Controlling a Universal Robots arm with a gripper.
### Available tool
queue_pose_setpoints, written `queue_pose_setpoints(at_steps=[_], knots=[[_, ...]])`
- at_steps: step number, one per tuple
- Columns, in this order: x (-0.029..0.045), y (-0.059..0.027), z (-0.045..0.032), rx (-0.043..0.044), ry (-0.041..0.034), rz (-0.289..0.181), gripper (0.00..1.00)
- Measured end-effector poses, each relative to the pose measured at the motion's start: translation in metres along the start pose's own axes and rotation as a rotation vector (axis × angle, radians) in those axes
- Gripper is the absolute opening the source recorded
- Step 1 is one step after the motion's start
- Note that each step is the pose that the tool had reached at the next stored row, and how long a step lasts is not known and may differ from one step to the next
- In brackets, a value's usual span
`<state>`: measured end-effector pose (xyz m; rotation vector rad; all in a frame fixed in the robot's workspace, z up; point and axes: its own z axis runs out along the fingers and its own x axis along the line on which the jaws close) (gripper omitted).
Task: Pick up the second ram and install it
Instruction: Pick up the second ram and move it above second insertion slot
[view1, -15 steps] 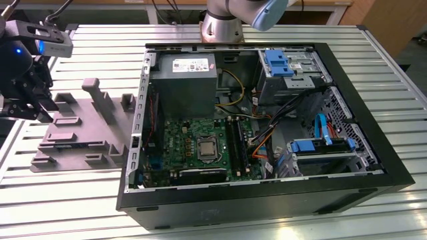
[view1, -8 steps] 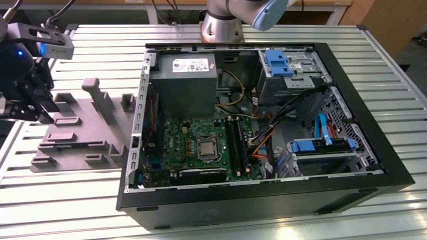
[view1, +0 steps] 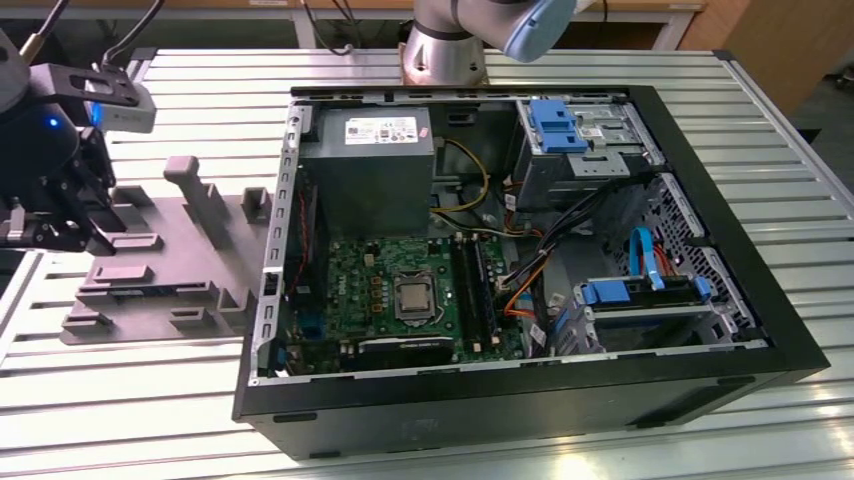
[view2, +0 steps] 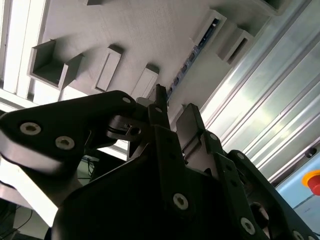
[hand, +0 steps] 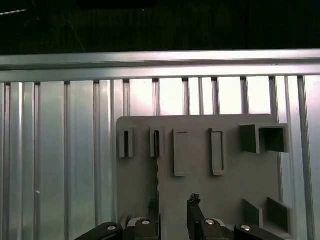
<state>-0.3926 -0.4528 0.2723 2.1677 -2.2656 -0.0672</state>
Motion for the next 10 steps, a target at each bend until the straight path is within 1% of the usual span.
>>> queue_pose_setpoints(at_steps=[2, 10], knots=[[0.0001, -0.0001, 0.0029, 0.0001, -0.0001, 0.000, 0.36], [0.0003, -0.0001, 0.0037, 0.0001, 0.0000, 0.000, 0.36]])
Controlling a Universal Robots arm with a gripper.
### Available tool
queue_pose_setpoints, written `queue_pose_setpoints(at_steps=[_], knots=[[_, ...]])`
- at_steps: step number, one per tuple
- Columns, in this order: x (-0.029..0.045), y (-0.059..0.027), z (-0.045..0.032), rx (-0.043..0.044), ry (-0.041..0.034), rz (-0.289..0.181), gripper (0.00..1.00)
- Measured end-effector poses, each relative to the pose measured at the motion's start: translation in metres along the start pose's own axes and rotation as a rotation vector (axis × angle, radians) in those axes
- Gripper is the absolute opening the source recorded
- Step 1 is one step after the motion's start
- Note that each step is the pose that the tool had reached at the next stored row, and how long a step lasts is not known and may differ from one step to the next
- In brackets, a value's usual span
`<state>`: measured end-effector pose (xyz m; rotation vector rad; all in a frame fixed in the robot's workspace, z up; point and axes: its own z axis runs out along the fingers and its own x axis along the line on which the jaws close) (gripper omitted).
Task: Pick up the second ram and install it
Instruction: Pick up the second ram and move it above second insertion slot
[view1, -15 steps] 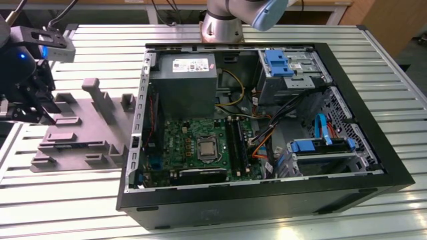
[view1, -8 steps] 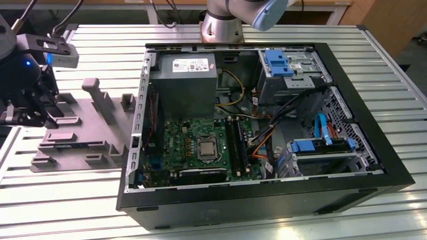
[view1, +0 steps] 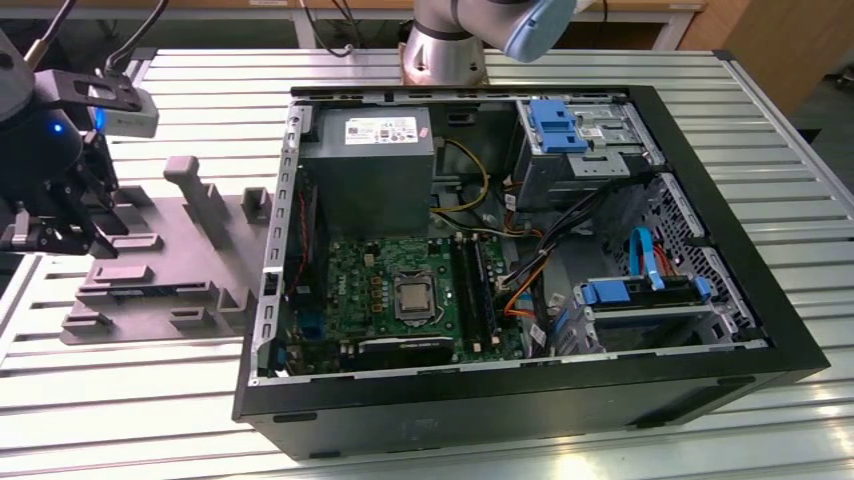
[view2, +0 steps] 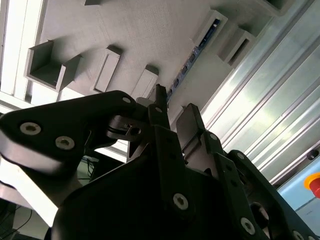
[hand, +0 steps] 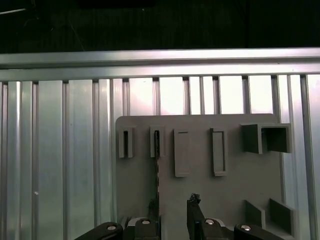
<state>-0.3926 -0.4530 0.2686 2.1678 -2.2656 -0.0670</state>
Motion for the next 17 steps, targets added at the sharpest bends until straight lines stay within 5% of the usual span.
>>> queue_pose_setpoints(at_steps=[10, 17], knots=[[0.0062, -0.0004, 0.0040, 0.0010, -0.0002, 0.000, 0.36], [0.0073, -0.0008, 0.0139, 0.0008, 0.0003, -0.004, 0.36]])
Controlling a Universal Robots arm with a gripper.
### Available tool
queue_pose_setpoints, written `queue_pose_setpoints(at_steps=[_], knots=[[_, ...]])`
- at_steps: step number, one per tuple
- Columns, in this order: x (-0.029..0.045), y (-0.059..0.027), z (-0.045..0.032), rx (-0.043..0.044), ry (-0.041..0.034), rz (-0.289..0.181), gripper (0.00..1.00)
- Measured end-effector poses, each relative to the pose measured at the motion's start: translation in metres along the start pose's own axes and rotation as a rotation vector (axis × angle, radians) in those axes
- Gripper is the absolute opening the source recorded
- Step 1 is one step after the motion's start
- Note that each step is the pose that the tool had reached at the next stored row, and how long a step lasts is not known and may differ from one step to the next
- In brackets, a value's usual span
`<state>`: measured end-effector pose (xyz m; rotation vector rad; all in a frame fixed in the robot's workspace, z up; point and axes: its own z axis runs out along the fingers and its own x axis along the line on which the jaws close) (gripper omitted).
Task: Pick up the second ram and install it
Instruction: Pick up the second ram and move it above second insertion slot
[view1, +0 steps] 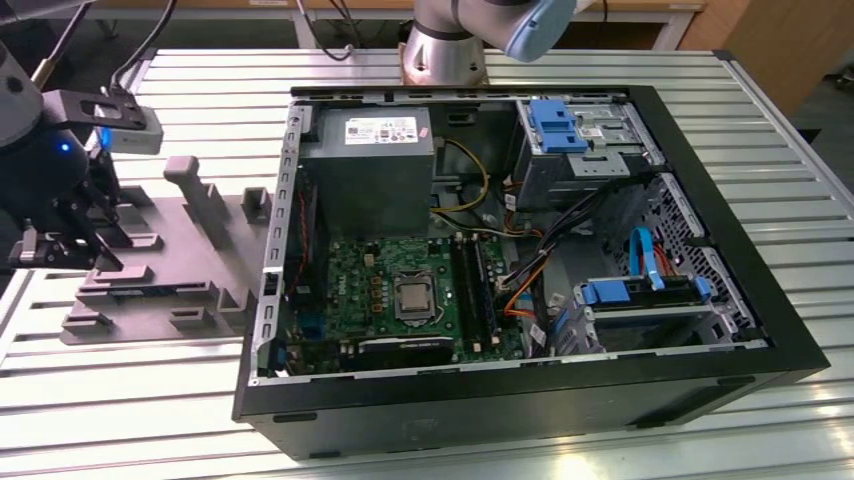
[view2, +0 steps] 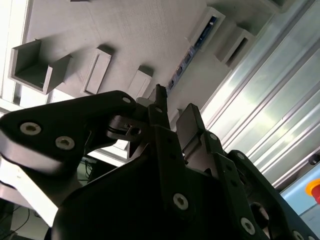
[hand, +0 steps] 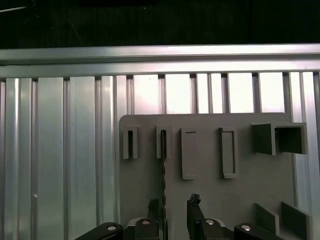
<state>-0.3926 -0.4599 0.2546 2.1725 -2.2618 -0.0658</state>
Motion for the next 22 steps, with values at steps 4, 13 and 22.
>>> queue_pose_setpoints(at_steps=[4, 13, 22], knots=[[0.0007, -0.0001, 0.0056, 0.0010, 0.0008, -0.009, 0.36], [0.0040, 0.0010, 0.0158, 0.0066, 0.0025, -0.029, 0.36], [0.0047, 0.0015, 0.0245, 0.0068, 0.0027, -0.034, 0.36]])
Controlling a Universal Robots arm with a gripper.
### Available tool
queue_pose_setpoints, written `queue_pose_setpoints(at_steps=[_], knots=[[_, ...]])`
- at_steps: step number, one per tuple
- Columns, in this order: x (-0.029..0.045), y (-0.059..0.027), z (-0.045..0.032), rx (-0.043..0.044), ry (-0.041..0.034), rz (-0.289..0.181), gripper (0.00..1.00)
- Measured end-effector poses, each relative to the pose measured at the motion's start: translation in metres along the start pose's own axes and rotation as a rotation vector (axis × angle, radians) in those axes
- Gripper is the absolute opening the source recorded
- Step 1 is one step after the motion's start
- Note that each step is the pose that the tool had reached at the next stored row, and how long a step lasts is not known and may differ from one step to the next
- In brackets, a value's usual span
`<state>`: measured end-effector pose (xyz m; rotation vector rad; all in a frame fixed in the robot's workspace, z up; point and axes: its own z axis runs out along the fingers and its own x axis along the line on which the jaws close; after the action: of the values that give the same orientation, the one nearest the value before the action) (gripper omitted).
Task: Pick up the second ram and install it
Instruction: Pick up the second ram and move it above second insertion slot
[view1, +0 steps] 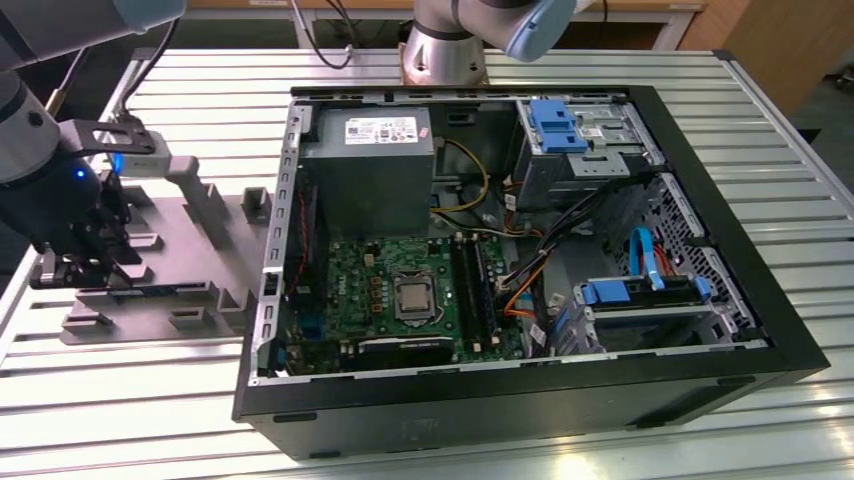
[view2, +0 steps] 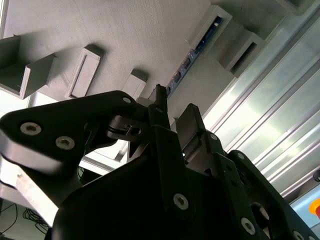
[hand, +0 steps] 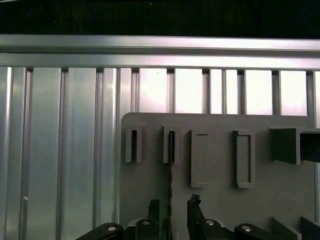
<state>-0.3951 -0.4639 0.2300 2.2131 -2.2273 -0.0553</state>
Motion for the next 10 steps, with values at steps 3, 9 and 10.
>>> queue_pose_setpoints(at_steps=[3, 9, 10], knots=[[0.0000, 0.0000, 0.0001, 0.0001, 0.0000, 0.000, 0.36], [0.0000, 0.0006, 0.0010, 0.0003, -0.0002, 0.000, 0.36], [0.0000, 0.0011, 0.0012, 0.0001, -0.0001, 0.000, 0.36]])
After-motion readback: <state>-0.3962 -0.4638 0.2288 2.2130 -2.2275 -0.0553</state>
